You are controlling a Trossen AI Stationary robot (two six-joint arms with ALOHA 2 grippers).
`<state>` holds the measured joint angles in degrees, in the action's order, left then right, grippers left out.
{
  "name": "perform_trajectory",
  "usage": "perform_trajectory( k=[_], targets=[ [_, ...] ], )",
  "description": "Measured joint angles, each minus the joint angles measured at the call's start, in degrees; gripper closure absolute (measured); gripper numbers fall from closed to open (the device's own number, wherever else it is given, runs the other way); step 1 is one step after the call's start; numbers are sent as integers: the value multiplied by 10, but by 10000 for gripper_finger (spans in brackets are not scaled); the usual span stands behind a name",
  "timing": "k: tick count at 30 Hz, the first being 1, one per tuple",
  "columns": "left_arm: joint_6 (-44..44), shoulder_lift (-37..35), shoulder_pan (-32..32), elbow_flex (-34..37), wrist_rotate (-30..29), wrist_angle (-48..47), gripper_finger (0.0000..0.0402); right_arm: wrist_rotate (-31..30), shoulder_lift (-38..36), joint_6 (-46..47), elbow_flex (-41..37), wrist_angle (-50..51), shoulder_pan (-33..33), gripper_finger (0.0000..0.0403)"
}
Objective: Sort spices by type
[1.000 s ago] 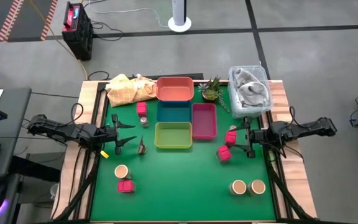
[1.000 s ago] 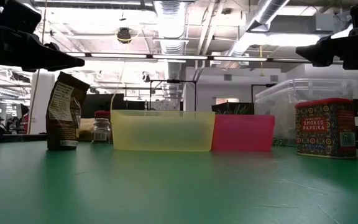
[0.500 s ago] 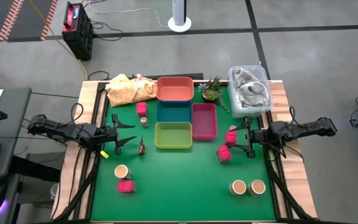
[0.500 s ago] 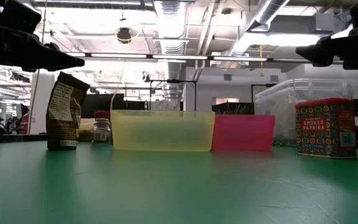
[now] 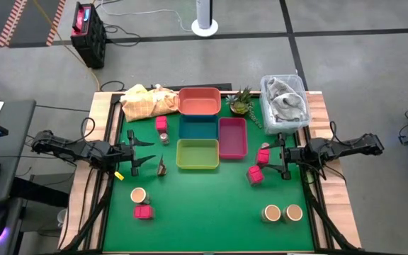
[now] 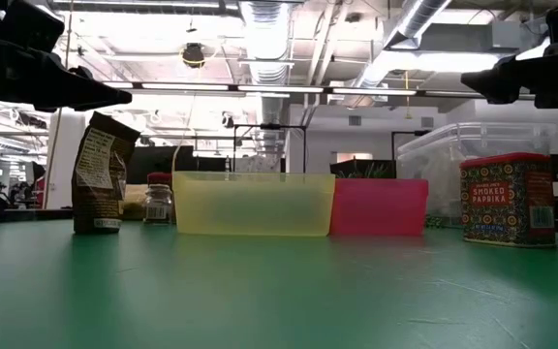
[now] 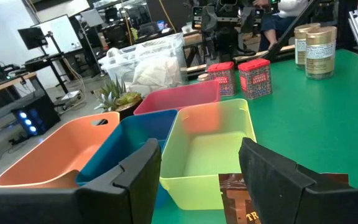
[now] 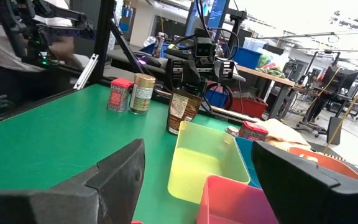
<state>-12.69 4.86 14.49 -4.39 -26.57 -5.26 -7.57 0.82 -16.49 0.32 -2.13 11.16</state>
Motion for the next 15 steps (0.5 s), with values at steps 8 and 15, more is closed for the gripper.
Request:
perform_trajectory(
  k=[8, 15],
  targets=[
    [0, 0, 0, 0, 0, 0, 196, 0, 0, 0, 0, 0, 0, 81],
    [0, 0, 0, 0, 0, 6, 196, 0, 0, 0, 0, 0, 0, 81]
  ],
)
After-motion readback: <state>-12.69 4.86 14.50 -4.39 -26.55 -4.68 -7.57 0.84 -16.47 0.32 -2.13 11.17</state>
